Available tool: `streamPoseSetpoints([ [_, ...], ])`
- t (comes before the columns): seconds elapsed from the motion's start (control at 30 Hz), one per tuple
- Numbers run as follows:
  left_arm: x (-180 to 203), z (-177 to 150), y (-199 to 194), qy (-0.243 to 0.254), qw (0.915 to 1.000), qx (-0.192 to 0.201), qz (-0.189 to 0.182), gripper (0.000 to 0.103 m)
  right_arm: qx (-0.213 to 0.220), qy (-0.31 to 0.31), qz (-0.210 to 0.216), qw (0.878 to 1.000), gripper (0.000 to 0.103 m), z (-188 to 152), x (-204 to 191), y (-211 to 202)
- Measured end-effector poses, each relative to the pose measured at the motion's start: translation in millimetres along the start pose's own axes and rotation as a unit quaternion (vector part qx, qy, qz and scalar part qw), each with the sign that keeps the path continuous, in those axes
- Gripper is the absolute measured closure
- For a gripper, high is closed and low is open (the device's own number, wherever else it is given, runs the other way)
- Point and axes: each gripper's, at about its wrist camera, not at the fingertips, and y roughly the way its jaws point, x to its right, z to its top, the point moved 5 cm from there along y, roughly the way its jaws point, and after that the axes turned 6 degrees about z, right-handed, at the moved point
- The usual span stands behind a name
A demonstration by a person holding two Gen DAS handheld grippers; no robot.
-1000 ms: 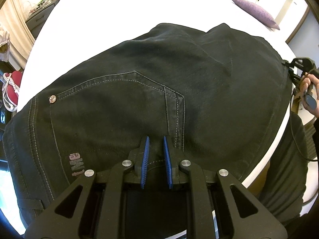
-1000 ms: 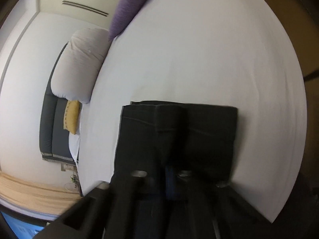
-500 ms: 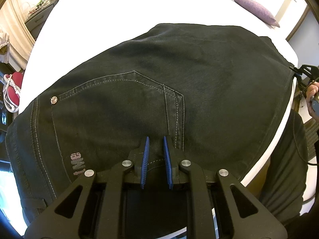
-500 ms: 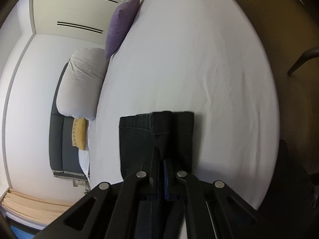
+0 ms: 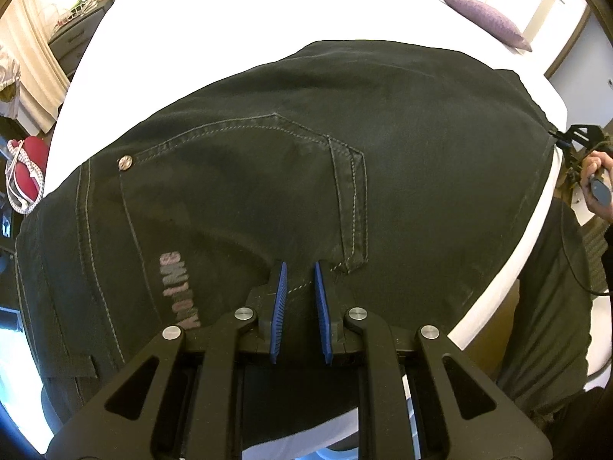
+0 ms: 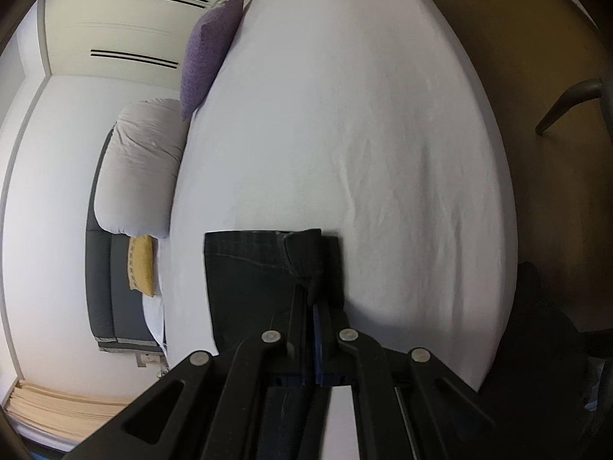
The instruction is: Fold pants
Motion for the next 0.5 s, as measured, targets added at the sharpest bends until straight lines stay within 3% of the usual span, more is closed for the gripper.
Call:
streamPoseSetpoints([
  [0.2,-1.5,-7.3,-5.5,0.006,1.0,0.007,0.002,0.088,0.021,-0.004,0.004,1.0,0.098,11.3,-3.7,-16.8],
  [0.3,-4.7,-10.1,-5.4,-0.002,0.9999,0.014,-0.004,0.088,0.069,-0.041,-0.034,0.996,0.073,14.4,-18.1,-51.5],
  [0.33,-5.6,-10.5,-5.0,-0.008,0.9998,0.017,-0.006,0.088,0.057,-0.056,-0.025,0.997,0.071,8.9,-26.6,-56.6],
  [0.4,-6.3,-10.9,-3.8,-0.012,0.9997,0.021,-0.008,0.088,-0.011,-0.116,0.005,0.993,0.071,-21.0,-56.5,-59.5],
  [0.5,-7.3,-10.8,-2.7,-0.012,0.9996,0.025,-0.009,0.088,-0.128,-0.185,0.047,0.973,0.071,-93.0,-87.5,-58.3],
])
